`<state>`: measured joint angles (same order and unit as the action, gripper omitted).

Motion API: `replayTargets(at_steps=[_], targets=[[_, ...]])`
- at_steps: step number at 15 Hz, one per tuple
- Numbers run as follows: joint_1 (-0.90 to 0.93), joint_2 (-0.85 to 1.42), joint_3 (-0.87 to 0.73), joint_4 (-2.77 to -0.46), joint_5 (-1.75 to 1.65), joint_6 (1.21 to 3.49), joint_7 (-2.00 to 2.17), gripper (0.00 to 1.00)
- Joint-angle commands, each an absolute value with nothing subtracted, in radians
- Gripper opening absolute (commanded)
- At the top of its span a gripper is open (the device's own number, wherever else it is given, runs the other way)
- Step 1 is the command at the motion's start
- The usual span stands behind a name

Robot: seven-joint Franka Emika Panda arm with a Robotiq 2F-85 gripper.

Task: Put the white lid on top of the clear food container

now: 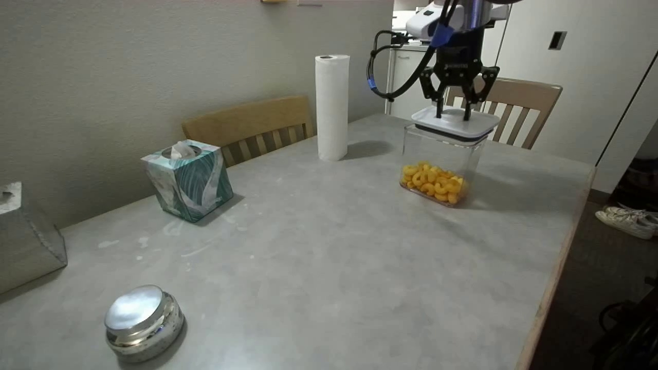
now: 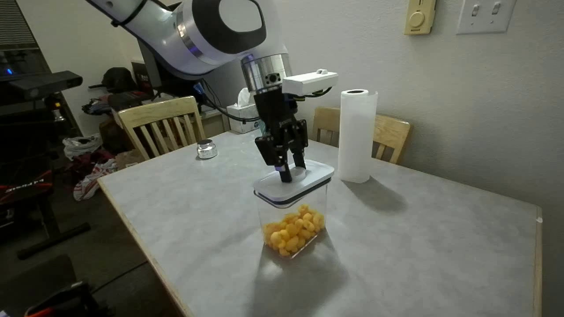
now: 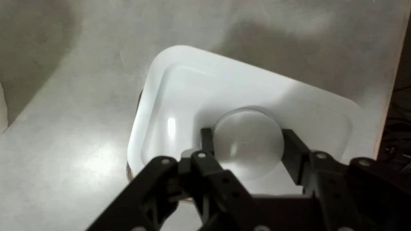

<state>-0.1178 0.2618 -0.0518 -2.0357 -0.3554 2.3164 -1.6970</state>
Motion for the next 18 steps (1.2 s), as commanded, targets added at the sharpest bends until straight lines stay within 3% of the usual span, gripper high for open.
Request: replayTargets(at_steps=[1, 12, 18], targets=[[-0.127, 0.227, -0.053, -2.076, -0.326, 2.349, -1.687, 0.29], [-0.134, 0.266, -0.048, -2.062, -0.315, 2.470, -1.737, 0.29], [-0.170, 0.298, -0.013, -2.095, -0.263, 2.619, -2.029, 0.29]])
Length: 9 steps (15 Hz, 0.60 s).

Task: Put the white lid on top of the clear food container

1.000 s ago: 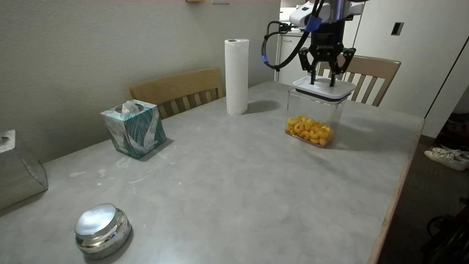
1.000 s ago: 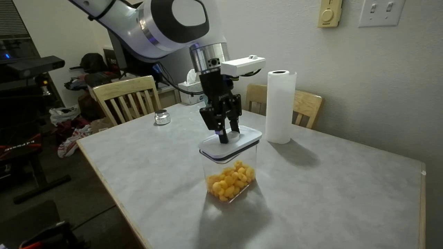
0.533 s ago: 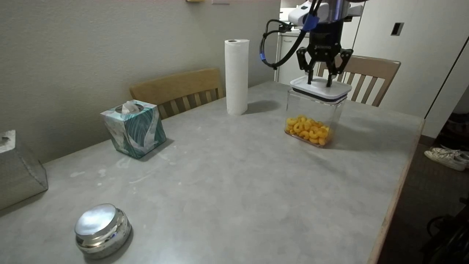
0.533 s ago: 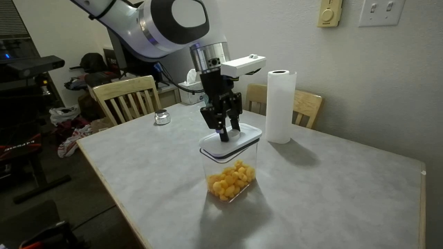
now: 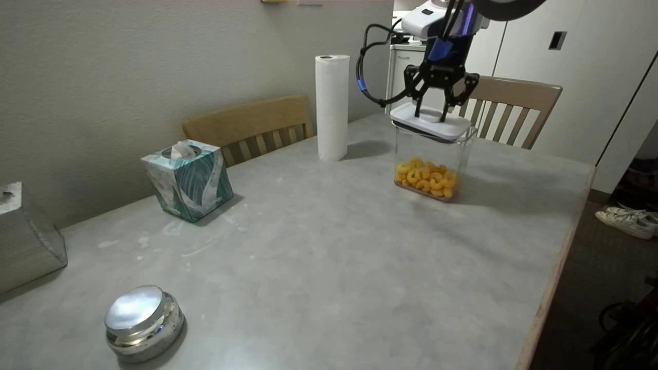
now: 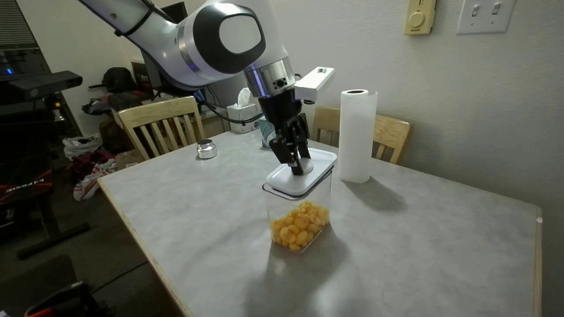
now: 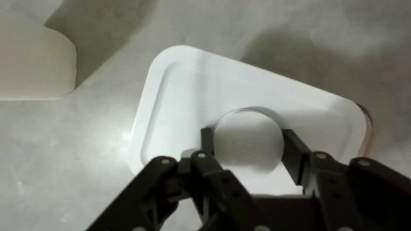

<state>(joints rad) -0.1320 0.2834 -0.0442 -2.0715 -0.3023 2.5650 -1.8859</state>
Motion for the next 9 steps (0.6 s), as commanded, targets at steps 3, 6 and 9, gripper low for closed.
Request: replayTargets(at_steps=[3, 6, 9], targets=[[-0.176, 0.302, -0.013, -2.083, -0.224, 2.580, -2.126, 0.29], [-0.152, 0.284, -0.035, -2.071, -0.238, 2.577, -2.073, 0.54], [-0.153, 0.284, -0.035, -2.071, -0.238, 2.577, -2.073, 0.54]])
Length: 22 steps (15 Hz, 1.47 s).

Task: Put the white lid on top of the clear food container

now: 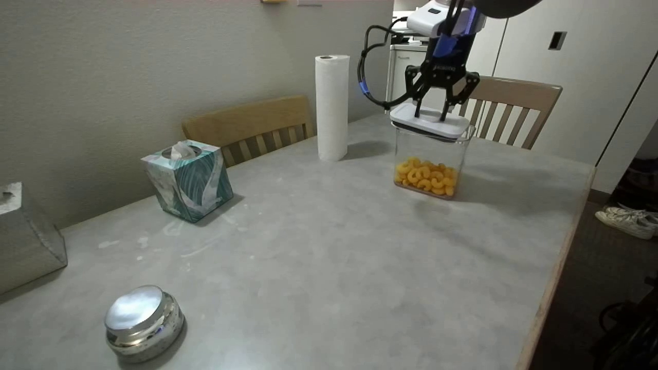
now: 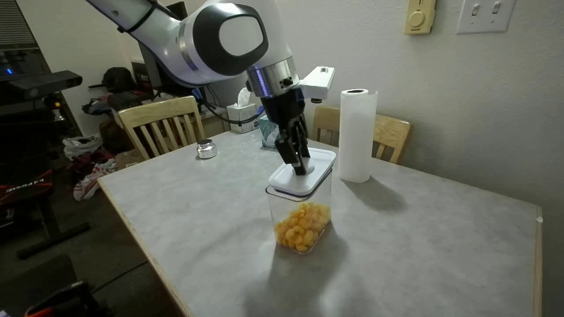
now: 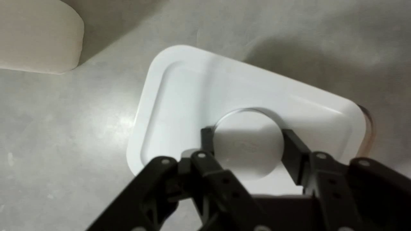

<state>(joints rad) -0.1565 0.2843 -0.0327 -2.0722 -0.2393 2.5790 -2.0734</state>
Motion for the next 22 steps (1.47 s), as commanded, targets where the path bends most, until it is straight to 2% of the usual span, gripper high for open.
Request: replayTargets(at_steps=[1, 2, 22], targets=[[-0.153, 0.284, -0.035, -2.071, -0.238, 2.577, -2.073, 0.54], [-0.153, 0.284, -0.035, -2.071, -0.238, 2.577, -2.073, 0.29], [-0.152, 0.251, -0.015, -2.083, -0.214, 2.436, -2.200, 0.29]])
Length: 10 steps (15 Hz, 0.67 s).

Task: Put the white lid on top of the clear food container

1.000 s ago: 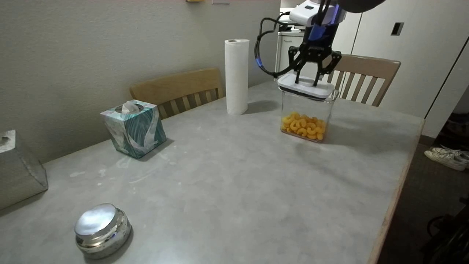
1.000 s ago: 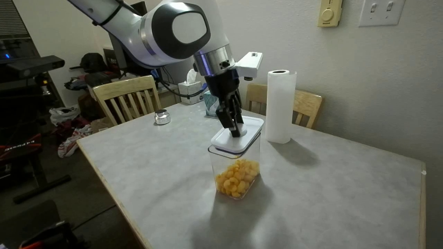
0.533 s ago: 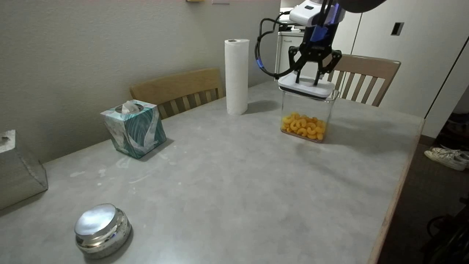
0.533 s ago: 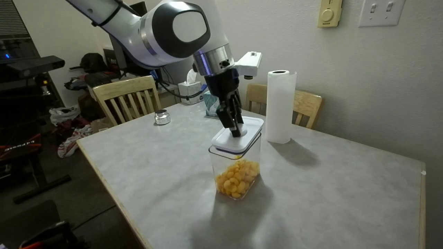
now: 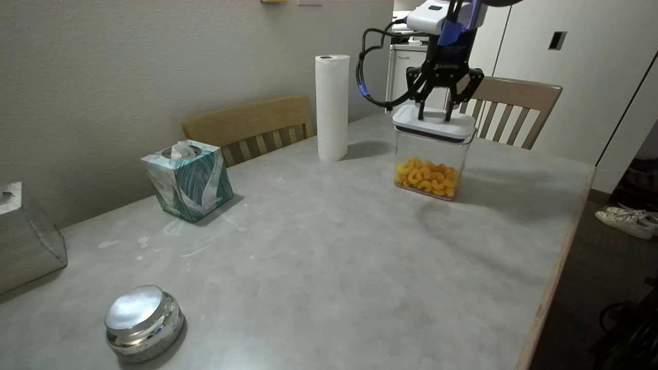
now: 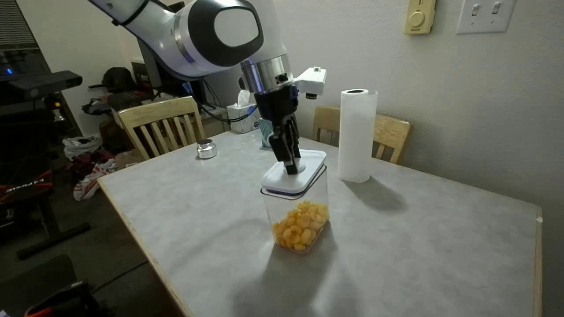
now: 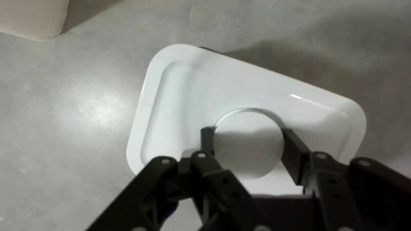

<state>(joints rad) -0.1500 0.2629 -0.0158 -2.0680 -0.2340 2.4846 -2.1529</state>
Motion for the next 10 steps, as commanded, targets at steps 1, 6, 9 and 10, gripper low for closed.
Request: replayTargets(at_steps=[1, 6, 9, 10], targets=[[-0.152, 0.249, -0.017, -2.084, -0.216, 2.427, -2.200, 0.29], [-0.154, 0.248, -0.021, -2.094, -0.215, 2.372, -2.211, 0.29], [-0.152, 0.251, -0.027, -2.093, -0.226, 2.383, -2.201, 0.29], [-0.152, 0.255, -0.028, -2.092, -0.226, 2.388, -2.198, 0.29]])
